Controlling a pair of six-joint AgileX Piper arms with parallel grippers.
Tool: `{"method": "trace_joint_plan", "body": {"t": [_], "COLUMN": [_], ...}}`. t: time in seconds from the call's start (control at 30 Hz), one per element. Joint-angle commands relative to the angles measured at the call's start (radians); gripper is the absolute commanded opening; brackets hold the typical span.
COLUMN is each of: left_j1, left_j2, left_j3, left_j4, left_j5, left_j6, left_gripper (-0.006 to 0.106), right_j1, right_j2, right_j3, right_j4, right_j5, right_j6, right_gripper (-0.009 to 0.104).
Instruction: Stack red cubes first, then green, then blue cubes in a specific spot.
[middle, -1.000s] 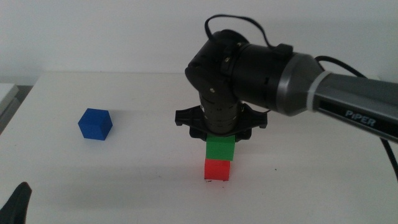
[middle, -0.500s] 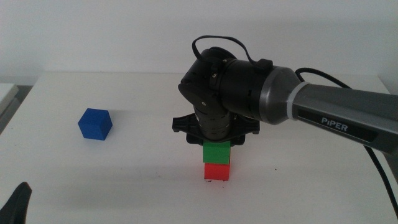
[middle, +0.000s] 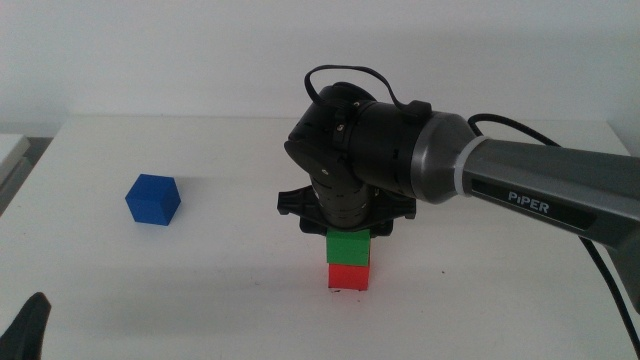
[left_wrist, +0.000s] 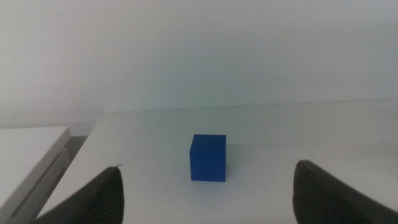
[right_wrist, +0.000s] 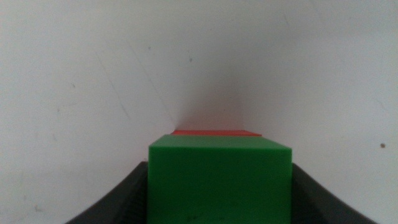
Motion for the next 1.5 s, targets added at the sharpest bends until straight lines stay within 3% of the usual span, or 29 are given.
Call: {"method": "trace_joint_plan", "body": {"t": [0.0,0.43,0.47,0.63,0.77,1.0,1.27,1.47], "left_j1": [0.002,0.002,0.002,0.002,0.002,0.002,0.002,0.002], "left_j2": [-0.004,-0.004,-0.004,-0.004,-0.004,-0.004,-0.004,-0.004], "left_j3": [0.0,0.0,0.0,0.0,0.0,0.0,0.0,0.0], "left_j4": [-0.003,-0.003,-0.003,-0.003,-0.003,-0.003,-0.003,-0.003], "left_j5": [-0.013,-0.013,-0.013,-0.013,-0.013,-0.013,-0.013,-0.013], "left_j6": [0.0,0.0,0.0,0.0,0.0,0.0,0.0,0.0], "left_gripper": [0.091,0.091,0.091,0.091,0.091,0.091,0.091,0.091], "right_j1": [0.0,-0.001,-0.001,-0.001,0.001,0.042,0.031,-0.073], "right_j2": [-0.002,0.011,0.011,0.011,-0.044,-0.351,-0.828,-1.112], "right_j3": [0.003,0.003,0.003,0.003,-0.003,0.013,0.331,0.508], "right_j4": [-0.032,-0.038,-0.036,-0.044,-0.054,-0.109,-0.042,0.094], "right_j5": [0.008,0.008,0.008,0.008,0.023,0.084,-0.069,-0.078], "right_j6": [0.013,0.028,0.028,0.026,-0.06,-0.244,-0.571,-0.847], "right_gripper": [0.002,0.002,0.051,0.07,0.071,0.071,0.074,0.081]}}
